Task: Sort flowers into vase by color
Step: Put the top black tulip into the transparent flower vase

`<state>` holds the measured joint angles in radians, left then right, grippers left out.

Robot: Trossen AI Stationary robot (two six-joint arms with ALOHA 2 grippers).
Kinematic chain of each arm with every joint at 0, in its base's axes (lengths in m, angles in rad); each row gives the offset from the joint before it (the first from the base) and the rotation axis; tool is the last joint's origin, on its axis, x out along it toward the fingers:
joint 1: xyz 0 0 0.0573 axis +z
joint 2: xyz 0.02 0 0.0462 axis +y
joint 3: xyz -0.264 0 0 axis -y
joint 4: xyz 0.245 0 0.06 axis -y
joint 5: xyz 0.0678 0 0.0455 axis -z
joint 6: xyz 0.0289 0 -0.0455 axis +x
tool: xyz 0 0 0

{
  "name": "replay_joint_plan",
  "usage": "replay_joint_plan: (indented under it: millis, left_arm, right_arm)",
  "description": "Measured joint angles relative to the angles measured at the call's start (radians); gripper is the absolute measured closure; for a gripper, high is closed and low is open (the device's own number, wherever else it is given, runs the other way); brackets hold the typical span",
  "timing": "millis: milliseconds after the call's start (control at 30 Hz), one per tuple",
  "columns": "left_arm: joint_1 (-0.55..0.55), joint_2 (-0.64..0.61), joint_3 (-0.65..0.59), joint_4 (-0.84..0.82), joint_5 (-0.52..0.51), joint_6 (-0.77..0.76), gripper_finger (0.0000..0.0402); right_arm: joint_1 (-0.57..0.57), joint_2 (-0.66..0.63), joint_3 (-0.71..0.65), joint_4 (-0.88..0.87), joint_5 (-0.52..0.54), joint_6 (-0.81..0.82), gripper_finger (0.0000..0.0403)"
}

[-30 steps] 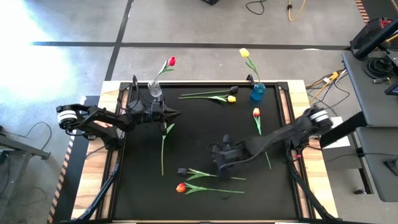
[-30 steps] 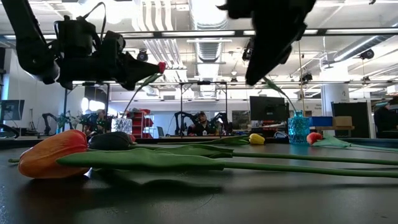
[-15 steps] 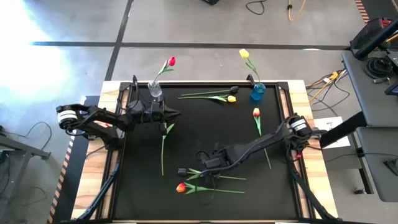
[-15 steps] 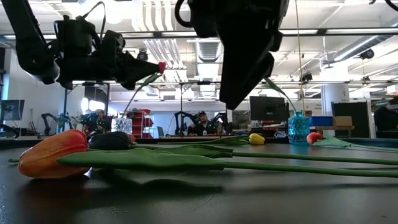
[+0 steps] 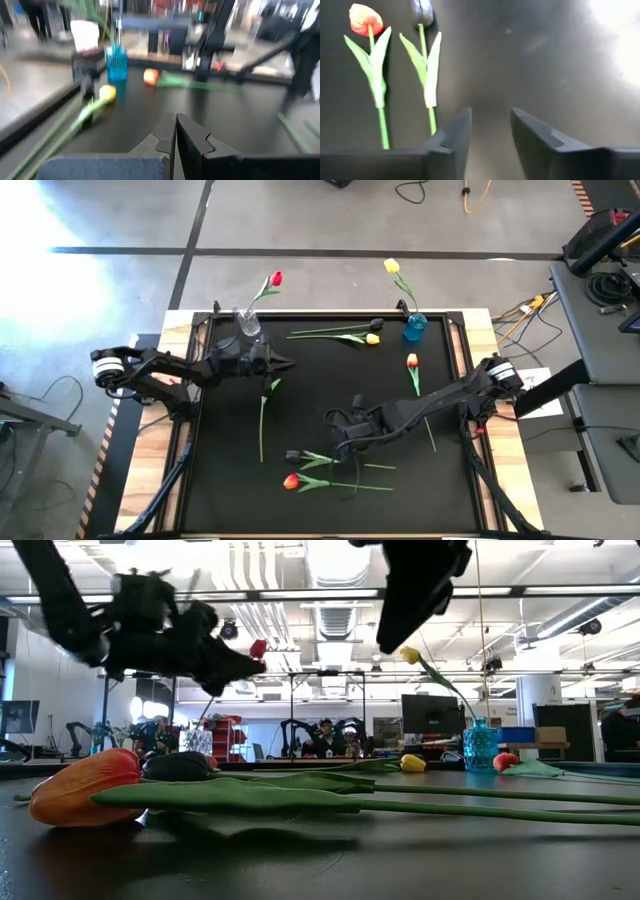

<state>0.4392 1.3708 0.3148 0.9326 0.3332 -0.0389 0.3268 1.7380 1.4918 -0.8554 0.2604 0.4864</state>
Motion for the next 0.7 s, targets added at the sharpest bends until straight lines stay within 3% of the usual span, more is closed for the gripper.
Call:
replay_joint_plan:
  millis: [167, 333, 467, 700]
  left_arm:
    - [0.011, 0.012, 0.230, -0.427, -0.035, 0.145, 0.0401]
    - [0.055, 0.110, 0.484, -0.757, -0.029, 0.261, 0.0401]
    - [0.103, 0.247, 0.663, -0.892, 0.054, 0.313, 0.0401]
    - [0.175, 0.486, 0.980, -1.082, 0.122, 0.379, 0.0387]
  right_arm:
    - [-0.038, -0.106, -0.144, 0.082, 0.030, -0.076, 0.0381]
    - [-0.082, -0.247, -0.373, 0.305, 0.031, -0.113, 0.0393]
    - [-0.101, -0.371, -0.535, 0.451, 0.043, -0.118, 0.0394]
    - [-0.098, -0.541, -0.680, 0.480, 0.135, -0.086, 0.0394]
